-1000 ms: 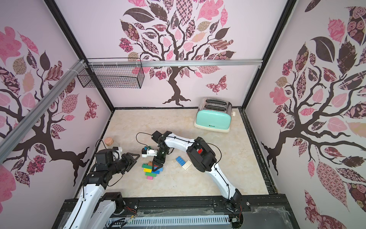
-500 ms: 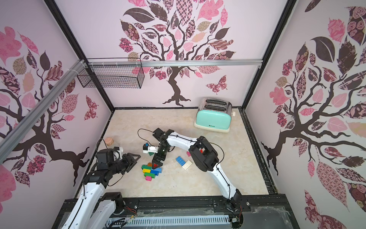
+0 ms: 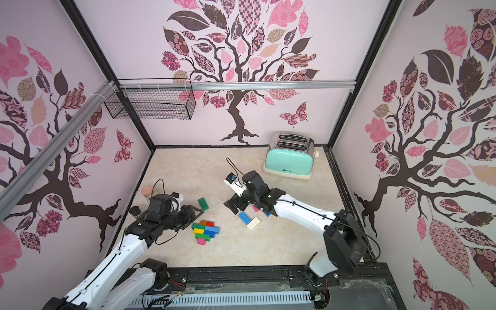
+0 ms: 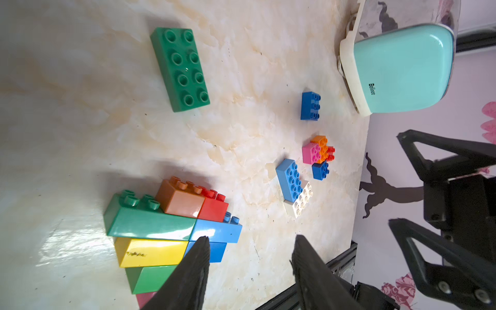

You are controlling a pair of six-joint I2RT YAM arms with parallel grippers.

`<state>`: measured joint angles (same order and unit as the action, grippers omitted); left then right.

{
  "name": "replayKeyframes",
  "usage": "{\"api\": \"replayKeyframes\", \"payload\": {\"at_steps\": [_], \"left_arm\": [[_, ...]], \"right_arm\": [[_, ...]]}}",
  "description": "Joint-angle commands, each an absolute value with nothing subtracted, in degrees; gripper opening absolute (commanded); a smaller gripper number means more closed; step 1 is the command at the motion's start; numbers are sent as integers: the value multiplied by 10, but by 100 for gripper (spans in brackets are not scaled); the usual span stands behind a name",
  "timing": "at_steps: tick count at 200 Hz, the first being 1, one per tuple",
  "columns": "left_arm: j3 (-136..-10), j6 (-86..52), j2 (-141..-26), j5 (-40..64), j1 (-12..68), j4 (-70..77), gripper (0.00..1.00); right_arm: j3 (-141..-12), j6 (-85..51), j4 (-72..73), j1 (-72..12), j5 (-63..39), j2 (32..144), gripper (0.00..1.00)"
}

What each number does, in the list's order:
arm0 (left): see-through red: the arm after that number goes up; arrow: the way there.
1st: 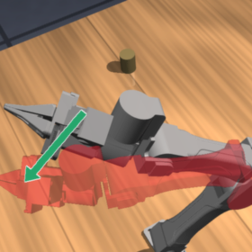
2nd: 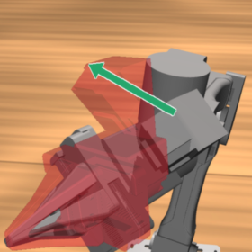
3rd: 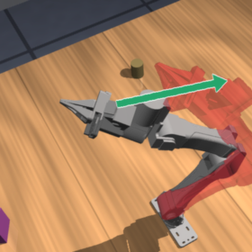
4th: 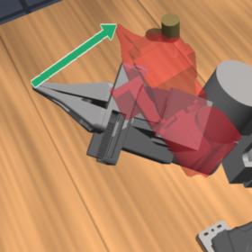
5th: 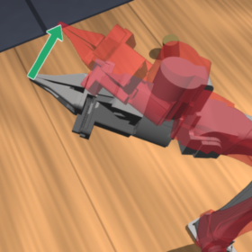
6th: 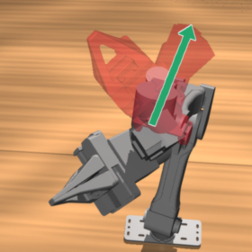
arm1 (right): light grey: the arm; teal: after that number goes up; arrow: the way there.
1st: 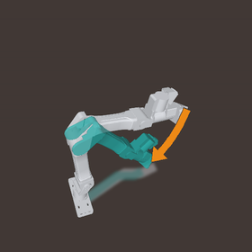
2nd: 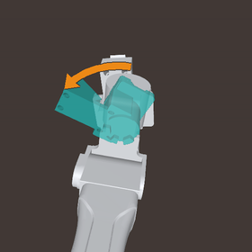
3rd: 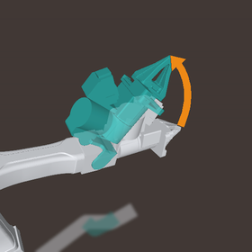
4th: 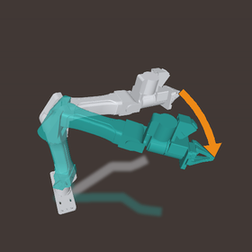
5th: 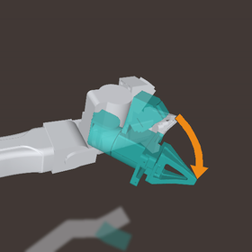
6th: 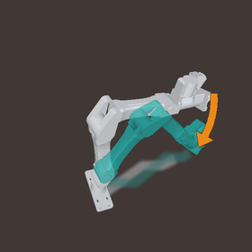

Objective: Assemble a heart with lego
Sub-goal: Pick up the lego brick from the center of the board.

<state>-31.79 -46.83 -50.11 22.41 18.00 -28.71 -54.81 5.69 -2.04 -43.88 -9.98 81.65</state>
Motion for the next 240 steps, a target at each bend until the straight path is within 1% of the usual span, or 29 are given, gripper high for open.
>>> {"api": "replayKeyframes", "payload": {"at_steps": [1,14,44,77,110,124,142,206,240], "left_arm": [[-341,-474,-525,190,219,-250,53],[-351,-473,-543,179,244,-244,53],[-366,-475,-586,160,291,-222,54],[-383,-479,-638,149,330,-192,54],[-390,-476,-670,157,332,-169,54],[-397,-472,-684,161,332,-168,54],[-404,-468,-697,164,332,-166,54],[-406,-466,-718,165,329,-149,54],[-403,-465,-718,170,322,-147,54]], "right_arm": [[-509,-18,58,-441,0,767,100],[-490,-37,37,-441,18,743,100],[-458,-53,-15,-440,-9,717,100],[-413,-104,-18,-440,1,704,100],[-427,-139,-74,-425,7,730,100],[-441,-160,-102,-392,-25,756,98],[-437,-180,-106,-360,-72,775,94],[-419,-225,-88,-358,-98,823,91],[-413,-229,-70,-357,-99,851,92]]}}
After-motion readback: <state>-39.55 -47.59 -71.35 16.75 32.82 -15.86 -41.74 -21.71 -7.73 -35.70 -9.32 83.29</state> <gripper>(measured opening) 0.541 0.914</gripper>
